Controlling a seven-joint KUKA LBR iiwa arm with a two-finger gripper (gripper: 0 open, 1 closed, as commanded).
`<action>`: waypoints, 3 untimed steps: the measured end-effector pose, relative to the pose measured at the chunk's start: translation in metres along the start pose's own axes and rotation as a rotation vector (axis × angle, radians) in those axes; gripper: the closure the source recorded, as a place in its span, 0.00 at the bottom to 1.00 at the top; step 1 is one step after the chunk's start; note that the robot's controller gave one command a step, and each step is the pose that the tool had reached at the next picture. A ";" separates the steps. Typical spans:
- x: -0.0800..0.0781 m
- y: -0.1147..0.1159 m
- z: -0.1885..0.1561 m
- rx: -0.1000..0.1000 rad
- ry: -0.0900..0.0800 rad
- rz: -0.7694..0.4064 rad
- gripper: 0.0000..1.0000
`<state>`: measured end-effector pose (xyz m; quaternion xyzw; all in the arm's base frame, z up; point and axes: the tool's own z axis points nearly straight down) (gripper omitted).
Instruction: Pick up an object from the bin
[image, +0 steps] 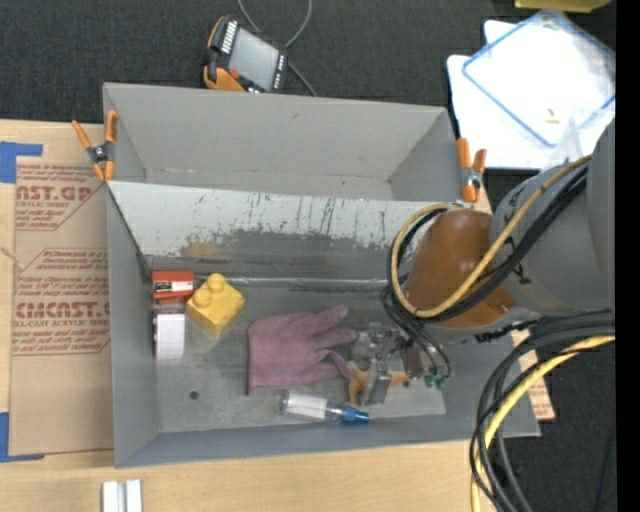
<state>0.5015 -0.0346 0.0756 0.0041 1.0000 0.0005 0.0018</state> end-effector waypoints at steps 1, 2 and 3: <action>0.003 0.000 -0.039 -0.001 0.010 0.000 1.00; 0.000 0.000 -0.070 0.000 0.000 0.000 1.00; 0.001 0.000 -0.096 -0.001 0.004 0.000 1.00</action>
Offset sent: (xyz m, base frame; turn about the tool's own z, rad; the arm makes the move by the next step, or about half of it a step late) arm -0.0037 0.0002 0.0466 0.0000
